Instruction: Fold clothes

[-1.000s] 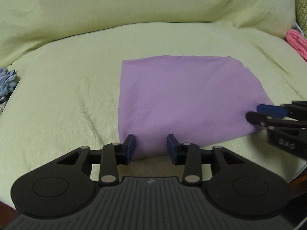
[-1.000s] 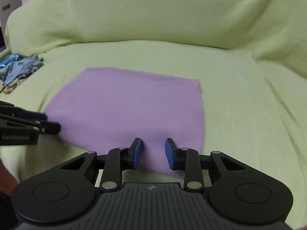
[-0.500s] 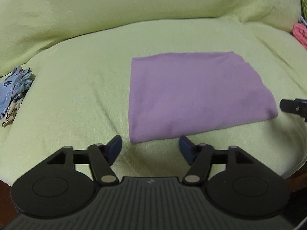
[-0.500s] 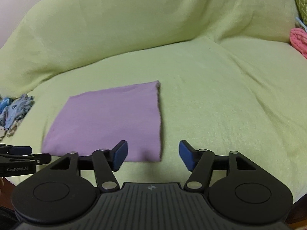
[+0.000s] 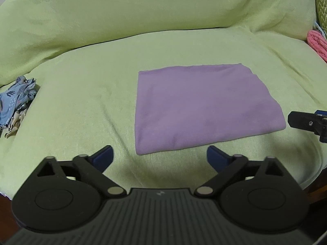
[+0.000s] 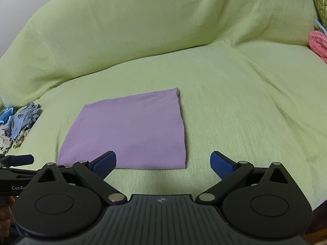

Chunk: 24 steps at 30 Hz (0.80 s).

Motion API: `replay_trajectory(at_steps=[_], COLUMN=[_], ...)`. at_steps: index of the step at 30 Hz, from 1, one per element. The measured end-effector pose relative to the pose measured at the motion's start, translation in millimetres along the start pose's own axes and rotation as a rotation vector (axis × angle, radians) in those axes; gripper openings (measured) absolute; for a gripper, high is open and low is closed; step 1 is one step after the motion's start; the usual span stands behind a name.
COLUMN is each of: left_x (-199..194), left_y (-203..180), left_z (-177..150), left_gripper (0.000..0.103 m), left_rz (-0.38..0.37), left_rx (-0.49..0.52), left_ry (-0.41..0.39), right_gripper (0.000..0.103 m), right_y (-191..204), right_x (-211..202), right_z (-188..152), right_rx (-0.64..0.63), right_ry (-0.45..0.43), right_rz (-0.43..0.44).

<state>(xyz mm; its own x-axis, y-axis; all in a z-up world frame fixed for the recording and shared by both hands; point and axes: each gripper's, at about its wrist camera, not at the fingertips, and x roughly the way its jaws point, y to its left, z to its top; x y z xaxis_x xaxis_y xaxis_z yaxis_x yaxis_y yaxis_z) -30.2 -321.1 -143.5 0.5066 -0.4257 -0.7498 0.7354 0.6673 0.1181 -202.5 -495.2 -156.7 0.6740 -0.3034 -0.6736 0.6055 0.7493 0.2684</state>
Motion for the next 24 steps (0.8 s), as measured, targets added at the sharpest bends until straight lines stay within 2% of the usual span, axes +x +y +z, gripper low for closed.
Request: replay_trajectory(at_steps=[11, 17, 24], left_x=[10.9, 6.4, 9.9], left_y=[-2.8, 6.5, 19.5], left_z=[-0.5, -0.9, 0.3], left_gripper=[0.102, 0.102, 0.102], left_rz=[0.036, 0.002, -0.033], left_rx=[-0.018, -0.088, -0.168], left_ry=[0.037, 0.010, 0.047], right_gripper=[0.102, 0.102, 0.102], right_y=[14.8, 19.2, 22.5], right_x=[9.6, 10.5, 9.4], right_z=[-3.1, -5.1, -7.4], right_rx=[-0.040, -0.037, -0.046], right_ry=[0.038, 0.049, 0.054], right_rz=[-0.061, -0.061, -0.070])
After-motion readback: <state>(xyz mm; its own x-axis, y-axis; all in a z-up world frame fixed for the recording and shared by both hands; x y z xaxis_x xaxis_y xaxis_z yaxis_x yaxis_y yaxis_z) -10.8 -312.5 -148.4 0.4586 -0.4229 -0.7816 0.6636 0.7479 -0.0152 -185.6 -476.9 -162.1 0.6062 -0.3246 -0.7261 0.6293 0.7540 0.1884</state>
